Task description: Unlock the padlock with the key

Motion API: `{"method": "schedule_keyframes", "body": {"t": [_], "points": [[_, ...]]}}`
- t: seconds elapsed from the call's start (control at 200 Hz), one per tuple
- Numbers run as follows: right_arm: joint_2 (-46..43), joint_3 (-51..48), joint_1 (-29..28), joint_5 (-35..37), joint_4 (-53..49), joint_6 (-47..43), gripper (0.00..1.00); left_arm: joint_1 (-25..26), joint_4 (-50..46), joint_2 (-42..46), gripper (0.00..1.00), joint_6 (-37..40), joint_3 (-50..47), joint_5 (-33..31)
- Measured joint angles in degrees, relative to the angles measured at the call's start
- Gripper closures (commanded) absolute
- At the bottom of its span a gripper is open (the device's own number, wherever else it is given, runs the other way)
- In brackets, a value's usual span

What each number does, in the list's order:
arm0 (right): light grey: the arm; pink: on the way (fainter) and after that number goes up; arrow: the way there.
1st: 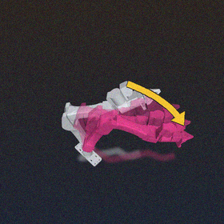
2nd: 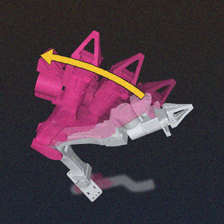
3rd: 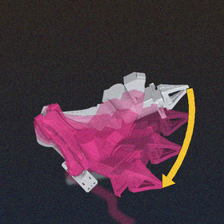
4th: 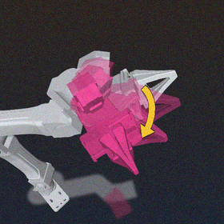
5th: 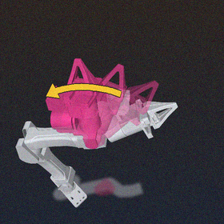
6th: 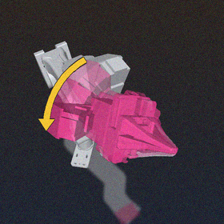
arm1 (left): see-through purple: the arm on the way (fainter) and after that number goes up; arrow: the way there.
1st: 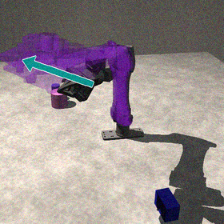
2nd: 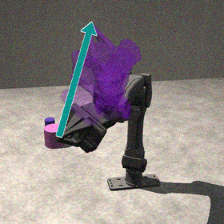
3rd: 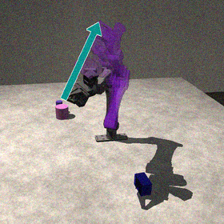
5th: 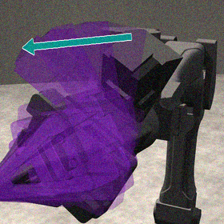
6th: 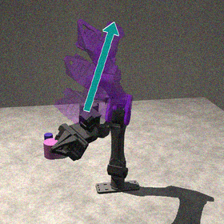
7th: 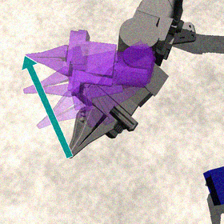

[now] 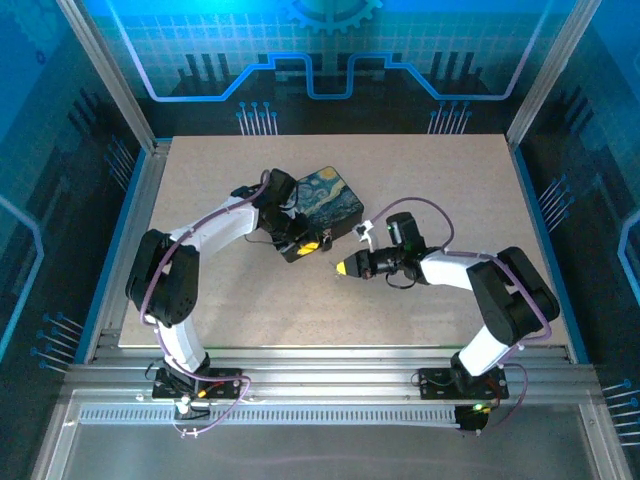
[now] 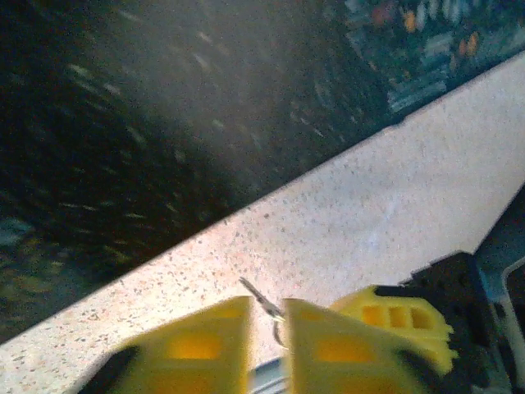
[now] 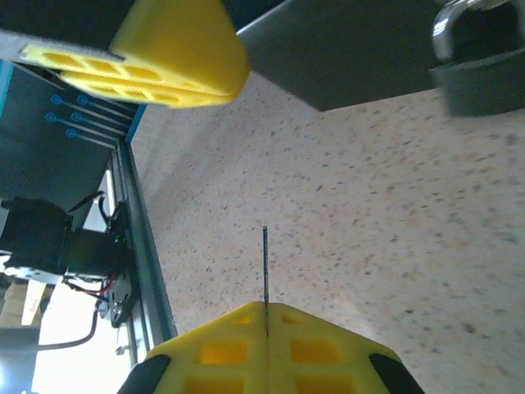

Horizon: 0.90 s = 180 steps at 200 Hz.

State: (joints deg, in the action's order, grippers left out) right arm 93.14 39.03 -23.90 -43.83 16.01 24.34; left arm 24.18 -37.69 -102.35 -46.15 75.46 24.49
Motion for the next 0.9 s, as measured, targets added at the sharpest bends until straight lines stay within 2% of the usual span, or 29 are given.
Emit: {"method": "schedule_keyframes", "body": {"t": [0.15, 0.275, 0.46, 0.765, 0.9], "points": [[-1.3, -0.1, 5.4, 0.9, -2.7, -0.4, 1.0, 3.4, 0.5, 0.1, 0.39, -0.7, 0.0, -8.1], [-4.3, -0.1, 8.8, 1.5, -6.8, -2.0, 1.0, 9.0, 1.8, 0.1, 0.32, -1.8, 0.1, -17.4], [-8.1, -0.1, 12.0, 1.7, -11.7, -3.8, 1.0, 14.4, 4.2, -4.3, 0.3, -3.6, 3.2, -30.3], [-9.4, -0.7, 15.4, 1.6, -12.4, -3.8, 1.0, 17.4, 4.7, -16.6, 0.29, -6.8, 11.8, -45.2], [-9.4, -0.7, 15.8, 1.0, -11.9, -3.8, 1.0, 18.6, 4.3, -19.4, 0.33, -8.2, 14.9, -51.1]]}}
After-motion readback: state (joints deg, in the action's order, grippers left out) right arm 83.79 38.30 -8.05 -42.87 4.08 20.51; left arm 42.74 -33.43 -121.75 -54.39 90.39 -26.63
